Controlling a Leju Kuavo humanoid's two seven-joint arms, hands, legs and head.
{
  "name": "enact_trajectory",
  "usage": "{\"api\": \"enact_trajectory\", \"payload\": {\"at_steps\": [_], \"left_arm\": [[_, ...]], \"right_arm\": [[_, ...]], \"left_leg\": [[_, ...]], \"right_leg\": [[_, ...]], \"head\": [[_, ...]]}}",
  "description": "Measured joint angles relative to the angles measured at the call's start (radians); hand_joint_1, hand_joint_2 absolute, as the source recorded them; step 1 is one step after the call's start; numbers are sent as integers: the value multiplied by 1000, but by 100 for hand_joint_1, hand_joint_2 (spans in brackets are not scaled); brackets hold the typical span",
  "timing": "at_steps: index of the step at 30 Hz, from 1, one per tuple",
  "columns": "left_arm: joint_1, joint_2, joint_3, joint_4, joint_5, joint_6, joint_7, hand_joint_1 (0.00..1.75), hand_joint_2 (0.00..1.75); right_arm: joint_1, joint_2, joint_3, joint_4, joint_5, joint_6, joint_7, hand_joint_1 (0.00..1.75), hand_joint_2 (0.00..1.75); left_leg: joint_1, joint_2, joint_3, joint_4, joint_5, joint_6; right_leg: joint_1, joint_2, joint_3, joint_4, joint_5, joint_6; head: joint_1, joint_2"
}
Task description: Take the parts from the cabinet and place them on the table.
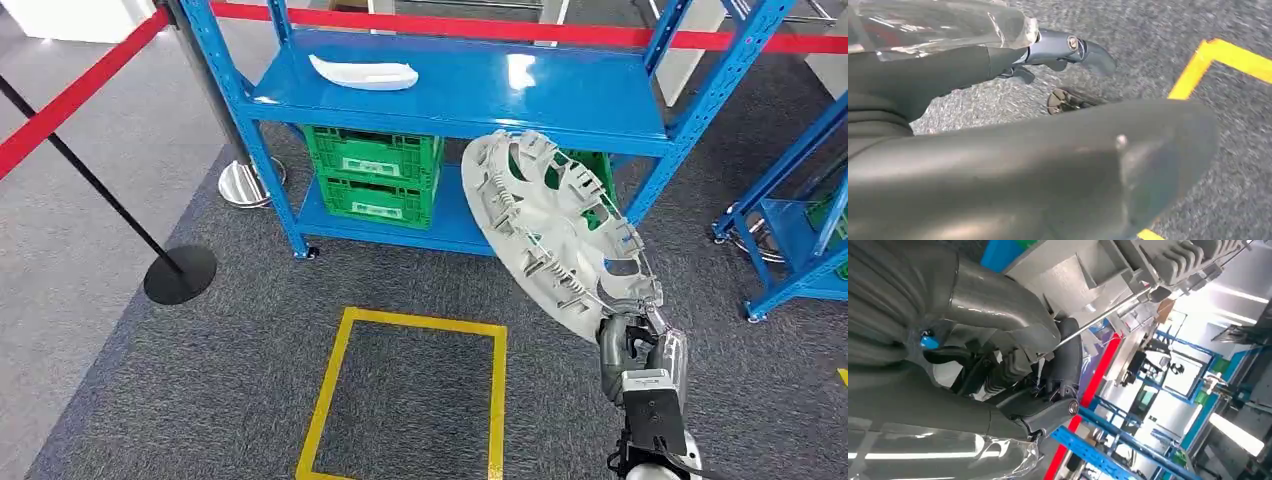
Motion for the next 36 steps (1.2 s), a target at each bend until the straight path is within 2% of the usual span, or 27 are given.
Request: {"api": "enact_trajectory", "payload": {"at_steps": [1,2,4,5,7,9,10,11,12,14,15,16,19,20,21,22,23,24,25,26,27,29,30,31,34,35,36], "left_arm": [[-1,1,0,0,-2,1,3,0,0],[-1,2,0,0,-6,5,5,0,0],[1,2,0,0,-12,16,8,0,0],[3,4,0,0,-16,24,9,0,0],[4,4,0,0,-19,46,13,0,0],[3,4,0,0,-31,79,15,0,0],[3,3,-1,0,-37,94,14,0,0],[4,3,-1,0,-40,109,10,0,0],[4,3,-2,0,-44,120,5,0,0],[4,4,-2,0,-49,132,-10,0,0],[4,3,-2,0,-49,137,-23,0,0],[1,3,-2,-1,-51,141,-33,0,0],[2,3,-5,-1,-70,172,-50,0,0],[2,3,-7,-1,-70,180,-53,0,0],[3,2,-8,-1,-71,187,-56,0,0],[2,2,-10,-1,-71,189,-59,0,0],[2,0,-11,-1,-70,188,-63,0,0],[2,-1,-11,-1,-68,181,-67,0,0],[2,-2,-11,-1,-64,172,-70,0,0],[2,-2,-11,-1,-60,164,-74,0,0],[2,-2,-10,-1,-58,158,-76,0,0],[2,-4,-10,-1,-58,157,-80,0,0],[2,-5,-10,-1,-58,154,-84,0,0],[0,-6,-10,-1,-57,146,-88,0,0],[3,-6,-11,-1,-59,138,-97,0,0],[4,-5,-11,0,-62,146,-97,0,0],[6,-4,-11,0,-69,155,-97,0,0]], "right_arm": [[5,0,0,0,4,-3,0,175,175],[7,0,1,2,9,-6,0,175,175],[11,0,3,2,18,-11,0,175,175],[13,1,4,3,22,-15,0,175,175],[18,1,7,3,30,-21,0,175,175],[21,0,6,6,40,-30,5,175,175],[23,0,6,9,43,-32,6,175,175],[25,0,6,12,45,-34,8,175,175],[28,0,6,15,46,-34,10,175,175],[30,0,6,18,46,-36,11,175,175],[30,0,6,21,46,-39,11,175,175],[30,0,4,22,46,-43,11,175,175],[30,1,3,27,46,-48,12,175,175],[30,0,3,27,46,-49,12,175,175],[29,0,2,30,47,-49,13,175,175],[31,-1,2,32,47,-50,13,175,175],[31,-1,2,35,47,-51,13,175,175],[31,-2,1,40,47,-52,13,175,175],[30,-3,1,45,47,-52,13,175,175],[30,-5,1,51,48,-52,13,175,175],[30,-6,1,57,50,-52,13,175,175],[26,-6,0,65,53,-52,13,175,175],[22,-8,0,68,53,-53,13,175,175],[17,-9,1,73,53,-53,13,175,175],[12,-10,1,79,57,-56,11,175,175],[11,-10,1,82,59,-58,10,175,175],[7,-11,2,82,61,-60,10,175,175]], "left_leg": [[-4,-9,-6,5,6,-5],[-2,-17,-13,7,14,-12],[0,-37,-25,5,27,-27],[2,-28,-32,10,24,-30],[3,38,-65,91,-53,-43],[11,56,-127,250,-142,-56],[15,58,-146,308,-156,-60],[18,60,-143,319,-148,-62],[19,61,-115,284,-123,-61],[18,81,-8,115,-53,-58],[15,126,52,16,-40,-52],[3,136,67,-4,-51,-44],[0,107,48,0,-49,-19],[7,96,52,-10,-42,-9],[11,89,51,-13,-37,-3],[12,80,48,-12,-34,3],[11,69,45,-12,-33,6],[8,57,41,-11,-31,9],[6,44,39,-10,-30,10],[5,29,39,-9,-29,11],[4,15,39,-6,-29,11],[4,-16,40,1,-30,9],[5,-29,37,7,-32,6],[-1,-40,26,16,-32,0],[12,-74,6,16,-22,-19],[7,-90,2,16,-19,-25],[5,-56,-1,28,-30,-27]], "right_leg": [[-3,2,29,-48,-14,6],[0,-3,25,-53,-20,6],[4,-20,19,-54,-20,-3],[-6,-36,14,-58,-11,-12],[-5,-56,8,-58,-4,-22],[-4,-80,-4,-57,4,-21],[-4,-93,-10,-57,8,-20],[-4,-104,-12,-56,10,-18],[-4,-116,-14,-56,11,-16],[-5,-138,-12,-56,12,-15],[-2,-149,-9,-56,11,-12],[3,-157,-15,-56,10,-4],[3,-186,-9,-59,15,15],[3,-186,-8,-58,11,22],[-1,-136,-17,-41,-5,27],[-1,-92,-42,14,-41,28],[-1,-73,-82,100,-84,29],[0,-66,-127,194,-122,30],[0,-64,-162,264,-140,30],[0,-63,-176,287,-132,29],[0,-63,-164,258,-105,25],[0,-48,-85,86,-7,16],[-2,-6,-44,-12,30,12],[-7,40,-40,-29,15,13],[2,13,-43,-26,17,7],[-5,-2,-41,-33,22,1],[-9,-19,-38,-36,25,-4]], "head": [[-2,0],[0,0],[-2,0],[0,0],[-14,0],[-15,0],[-17,0],[-18,0],[-17,0],[-18,0],[-18,0],[-18,0],[-18,0],[-19,0],[-16,0],[-13,0],[-10,0],[-9,0],[-9,0],[-9,0],[-9,0],[-8,0],[-7,0],[-8,0],[-10,0],[-11,0],[-7,0]]}}
